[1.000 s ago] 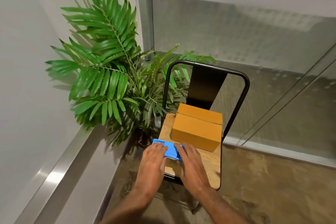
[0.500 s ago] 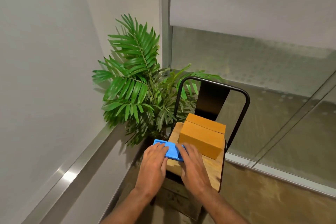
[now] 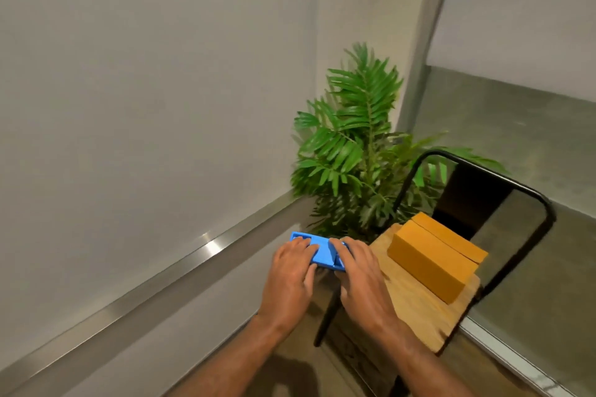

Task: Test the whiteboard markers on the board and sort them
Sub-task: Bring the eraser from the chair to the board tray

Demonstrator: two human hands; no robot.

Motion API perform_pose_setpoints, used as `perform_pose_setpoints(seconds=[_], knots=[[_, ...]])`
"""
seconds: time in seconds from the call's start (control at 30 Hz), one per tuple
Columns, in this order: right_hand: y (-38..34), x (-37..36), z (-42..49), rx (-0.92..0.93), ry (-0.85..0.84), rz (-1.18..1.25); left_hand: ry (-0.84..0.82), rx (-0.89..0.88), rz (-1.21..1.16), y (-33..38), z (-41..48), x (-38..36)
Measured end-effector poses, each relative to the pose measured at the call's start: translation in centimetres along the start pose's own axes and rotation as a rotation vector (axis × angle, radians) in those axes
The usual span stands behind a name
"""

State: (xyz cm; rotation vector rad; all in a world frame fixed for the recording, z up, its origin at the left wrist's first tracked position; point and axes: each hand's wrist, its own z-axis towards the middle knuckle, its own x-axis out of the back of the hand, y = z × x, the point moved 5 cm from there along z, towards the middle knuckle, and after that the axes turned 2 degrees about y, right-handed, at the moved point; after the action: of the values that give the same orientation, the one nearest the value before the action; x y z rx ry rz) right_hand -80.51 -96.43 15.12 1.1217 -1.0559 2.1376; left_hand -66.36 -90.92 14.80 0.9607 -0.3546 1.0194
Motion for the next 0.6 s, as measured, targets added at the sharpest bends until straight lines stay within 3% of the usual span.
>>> perform_pose_setpoints(seconds=[0.47,0.6], knots=[[-20.8,-8.7,-2.3,0.303,-0.140,0.179,0.157,0.316,0.214,-10.2,-11.8,18.3],[-28.1,-12.2,-4.3,0.370,-0.175,0.206,0.201,0.334,0.252,-13.6,-16.2,24.4]])
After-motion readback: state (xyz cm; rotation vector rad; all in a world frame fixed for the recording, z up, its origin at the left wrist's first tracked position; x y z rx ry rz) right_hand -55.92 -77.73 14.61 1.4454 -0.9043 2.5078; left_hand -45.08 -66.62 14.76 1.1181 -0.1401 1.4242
